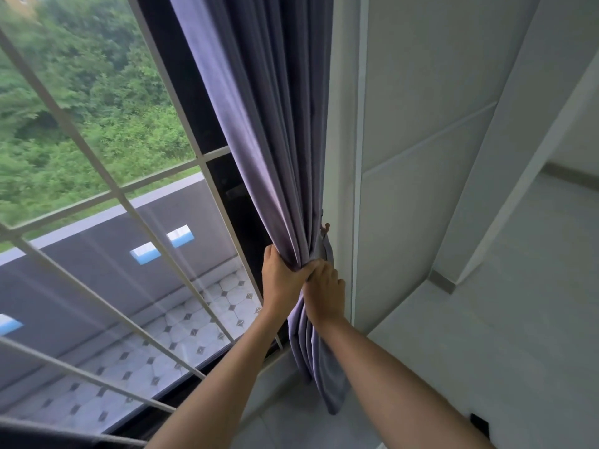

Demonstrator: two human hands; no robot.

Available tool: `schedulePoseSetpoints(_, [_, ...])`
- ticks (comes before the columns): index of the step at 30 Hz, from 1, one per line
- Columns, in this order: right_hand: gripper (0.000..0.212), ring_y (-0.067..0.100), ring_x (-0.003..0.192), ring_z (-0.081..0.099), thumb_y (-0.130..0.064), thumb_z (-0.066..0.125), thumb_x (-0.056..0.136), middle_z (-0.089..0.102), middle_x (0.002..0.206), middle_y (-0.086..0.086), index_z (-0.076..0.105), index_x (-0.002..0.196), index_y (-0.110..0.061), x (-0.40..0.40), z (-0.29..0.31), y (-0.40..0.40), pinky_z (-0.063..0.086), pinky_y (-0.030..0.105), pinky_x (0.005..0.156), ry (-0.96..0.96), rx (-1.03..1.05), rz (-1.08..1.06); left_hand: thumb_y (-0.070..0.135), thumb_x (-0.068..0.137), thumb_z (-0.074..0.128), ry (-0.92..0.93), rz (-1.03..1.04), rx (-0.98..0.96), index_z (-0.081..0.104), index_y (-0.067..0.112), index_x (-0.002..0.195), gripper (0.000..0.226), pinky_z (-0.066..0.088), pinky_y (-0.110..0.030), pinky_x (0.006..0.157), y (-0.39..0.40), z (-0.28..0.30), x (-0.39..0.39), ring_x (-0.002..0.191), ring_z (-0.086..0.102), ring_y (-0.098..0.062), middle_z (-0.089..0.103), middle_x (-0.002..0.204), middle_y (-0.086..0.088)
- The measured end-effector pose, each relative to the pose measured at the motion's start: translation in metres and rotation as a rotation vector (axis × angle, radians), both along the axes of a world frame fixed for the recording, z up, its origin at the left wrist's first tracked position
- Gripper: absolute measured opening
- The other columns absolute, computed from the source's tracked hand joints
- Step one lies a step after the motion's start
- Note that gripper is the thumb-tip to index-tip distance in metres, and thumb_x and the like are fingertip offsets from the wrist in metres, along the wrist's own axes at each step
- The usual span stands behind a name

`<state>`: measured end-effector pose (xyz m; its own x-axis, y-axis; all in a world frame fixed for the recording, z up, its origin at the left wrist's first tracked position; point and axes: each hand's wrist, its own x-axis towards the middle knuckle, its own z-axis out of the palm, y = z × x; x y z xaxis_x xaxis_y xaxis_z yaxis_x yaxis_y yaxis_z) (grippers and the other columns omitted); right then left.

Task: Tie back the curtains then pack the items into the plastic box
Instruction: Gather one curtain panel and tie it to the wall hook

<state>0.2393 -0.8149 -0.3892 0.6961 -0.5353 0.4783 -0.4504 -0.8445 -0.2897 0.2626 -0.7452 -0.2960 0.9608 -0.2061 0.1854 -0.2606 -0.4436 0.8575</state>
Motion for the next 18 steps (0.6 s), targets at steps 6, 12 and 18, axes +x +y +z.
schedulePoseSetpoints(6, [0.027, 0.020, 0.068, 0.064, -0.032, 0.046, 0.093, 0.064, 0.078, 0.006, 0.059, 0.090, -0.009, 0.005, -0.004, -0.001, 0.055, 0.030, 0.060, -0.075, 0.015, 0.085, 0.012, 0.077, 0.074, -0.032, -0.030, -0.023, 0.060, 0.009, 0.107, 0.033, 0.043, -0.001, 0.065, -0.001, 0.000, 0.011, 0.086, 0.055, -0.011, 0.061, 0.101, -0.003])
schedulePoseSetpoints(12, [0.068, 0.019, 0.076, 0.062, -0.052, 0.004, 0.098, 0.063, 0.085, 0.003, 0.059, 0.098, -0.013, 0.019, -0.006, -0.007, 0.053, 0.032, 0.070, 0.045, 0.068, 0.123, 0.023, 0.077, 0.076, -0.046, -0.091, 0.133, 0.060, 0.003, 0.116, 0.046, 0.041, -0.010, 0.079, -0.001, 0.006, 0.036, 0.099, 0.047, -0.012, 0.050, 0.117, -0.004])
schedulePoseSetpoints(18, [0.017, 0.023, 0.069, 0.063, -0.025, 0.064, 0.090, 0.065, 0.077, 0.006, 0.061, 0.094, -0.008, 0.027, -0.011, -0.004, 0.055, 0.035, 0.063, 0.107, 0.033, 0.089, 0.029, 0.072, 0.081, -0.051, -0.048, 0.200, 0.065, 0.002, 0.099, 0.041, 0.040, -0.013, 0.073, -0.001, 0.006, 0.040, 0.093, 0.043, -0.015, 0.042, 0.102, -0.001])
